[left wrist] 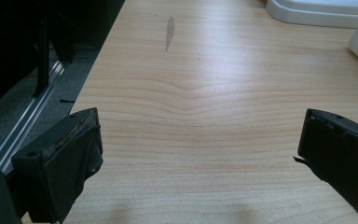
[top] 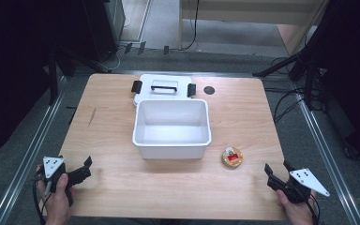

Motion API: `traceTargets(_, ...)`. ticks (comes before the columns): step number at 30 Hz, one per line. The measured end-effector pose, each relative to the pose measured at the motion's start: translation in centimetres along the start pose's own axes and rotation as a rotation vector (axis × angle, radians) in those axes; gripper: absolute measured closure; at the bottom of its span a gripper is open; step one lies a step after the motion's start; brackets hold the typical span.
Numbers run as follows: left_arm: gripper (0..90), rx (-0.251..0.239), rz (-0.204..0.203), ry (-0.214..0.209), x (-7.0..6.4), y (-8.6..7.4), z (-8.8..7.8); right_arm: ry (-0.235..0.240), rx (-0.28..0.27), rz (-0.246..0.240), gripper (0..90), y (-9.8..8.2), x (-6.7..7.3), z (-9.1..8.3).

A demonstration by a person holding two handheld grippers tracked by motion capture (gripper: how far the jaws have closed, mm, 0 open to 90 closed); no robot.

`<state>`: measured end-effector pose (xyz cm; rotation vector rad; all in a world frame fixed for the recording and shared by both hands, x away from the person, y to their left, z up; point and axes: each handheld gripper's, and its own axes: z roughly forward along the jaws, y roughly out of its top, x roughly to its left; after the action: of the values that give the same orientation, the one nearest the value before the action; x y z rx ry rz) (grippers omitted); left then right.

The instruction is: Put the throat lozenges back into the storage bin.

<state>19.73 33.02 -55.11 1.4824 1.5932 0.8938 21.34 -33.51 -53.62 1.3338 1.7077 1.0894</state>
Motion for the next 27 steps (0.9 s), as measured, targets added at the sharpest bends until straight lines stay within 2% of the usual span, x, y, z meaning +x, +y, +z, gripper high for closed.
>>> traceTargets(2,0.1,-0.001,0.005,-0.002,0.0,0.0,0.0,0.007,0.024,-0.021,29.4,0.4,0.2,0.1)
traceTargets(3,0.1,0.0,0.011,-0.003,-0.1,0.0,-0.1,0.014,0.054,-0.038,29.1,0.9,0.5,0.2)
traceTargets(7,0.1,-0.004,0.013,-0.002,-0.2,0.0,-0.1,0.033,0.081,-0.074,27.3,1.9,0.9,0.3)
traceTargets(9,0.1,-0.003,0.014,-0.002,-0.2,0.0,-0.1,0.054,0.098,-0.098,25.3,2.5,1.1,0.4)
traceTargets(10,0.1,-0.003,0.014,-0.002,-0.2,0.0,-0.1,0.075,0.127,-0.116,22.7,3.2,1.2,0.5)
traceTargets(11,0.1,-0.003,0.014,-0.002,-0.2,0.0,-0.1,0.075,0.127,-0.116,22.7,3.2,1.2,0.5)
traceTargets(13,0.1,-0.002,0.014,-0.002,-0.2,0.0,-0.1,0.09,0.16,-0.146,23.2,4.2,1.4,0.7)
traceTargets(17,0.1,-0.004,0.011,-0.002,-0.1,0.0,-0.1,0.122,0.199,-0.178,22.7,5.3,1.7,0.8)
traceTargets(24,0.1,-0.002,0.009,-0.004,-0.1,0.0,-0.1,0.137,0.264,-0.216,18.7,7.0,2.1,1.5)
traceTargets(26,0.1,-0.002,0.008,-0.004,-0.1,0.0,-0.1,0.147,0.288,-0.222,17.5,7.3,2.3,1.7)
traceTargets(27,0.1,-0.002,0.01,-0.004,-0.1,0.0,-0.1,0.153,0.316,-0.243,16.7,7.7,2.6,1.9)
